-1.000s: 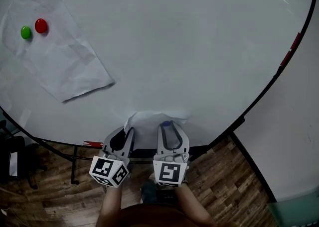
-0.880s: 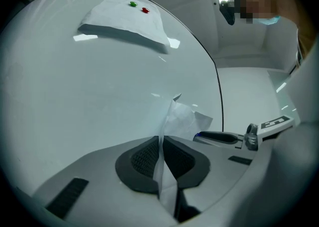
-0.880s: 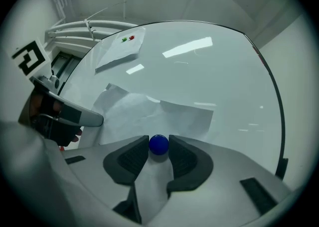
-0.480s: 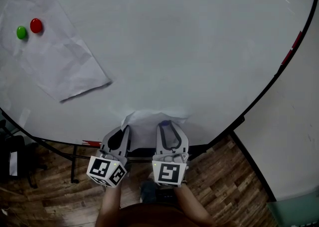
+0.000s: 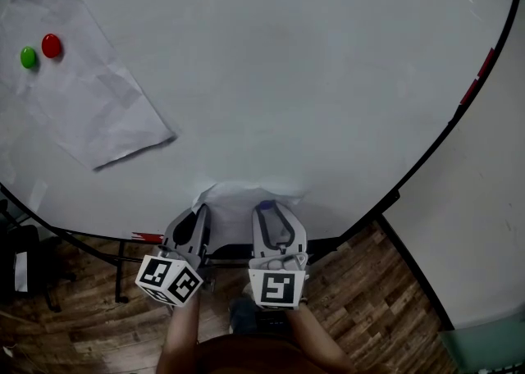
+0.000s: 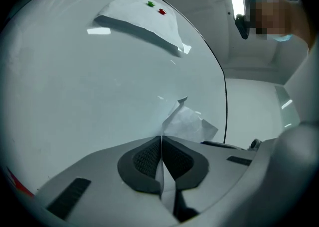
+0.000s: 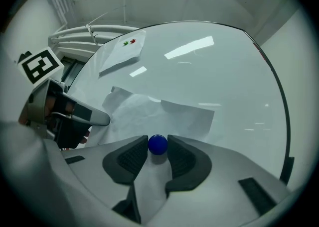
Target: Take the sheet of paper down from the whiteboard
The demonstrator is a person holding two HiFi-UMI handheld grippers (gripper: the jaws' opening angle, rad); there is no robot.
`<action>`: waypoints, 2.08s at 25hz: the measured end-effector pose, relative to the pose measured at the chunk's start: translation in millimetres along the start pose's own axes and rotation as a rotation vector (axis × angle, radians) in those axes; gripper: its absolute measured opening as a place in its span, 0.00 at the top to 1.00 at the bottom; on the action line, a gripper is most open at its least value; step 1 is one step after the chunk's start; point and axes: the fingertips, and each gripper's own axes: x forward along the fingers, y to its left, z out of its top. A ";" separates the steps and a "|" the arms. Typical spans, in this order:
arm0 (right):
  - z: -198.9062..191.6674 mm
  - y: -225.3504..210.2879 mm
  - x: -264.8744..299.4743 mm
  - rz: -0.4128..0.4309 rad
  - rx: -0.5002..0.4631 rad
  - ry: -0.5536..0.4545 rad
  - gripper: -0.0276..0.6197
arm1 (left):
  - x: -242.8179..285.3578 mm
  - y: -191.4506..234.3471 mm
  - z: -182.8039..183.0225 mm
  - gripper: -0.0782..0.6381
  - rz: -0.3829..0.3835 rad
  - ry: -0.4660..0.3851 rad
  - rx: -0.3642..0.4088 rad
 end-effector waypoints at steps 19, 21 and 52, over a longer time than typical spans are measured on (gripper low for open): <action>-15.9 0.1 -8.1 0.027 0.009 0.032 0.75 | 0.0 3.2 -2.2 0.86 0.012 0.002 -0.042; -17.0 -2.0 -9.0 0.018 0.013 0.036 0.75 | -1.0 4.6 -3.4 0.86 0.016 0.008 -0.046; -21.5 -24.3 -20.7 -0.041 0.038 0.091 0.75 | -27.1 17.6 8.1 0.86 0.085 0.011 -0.032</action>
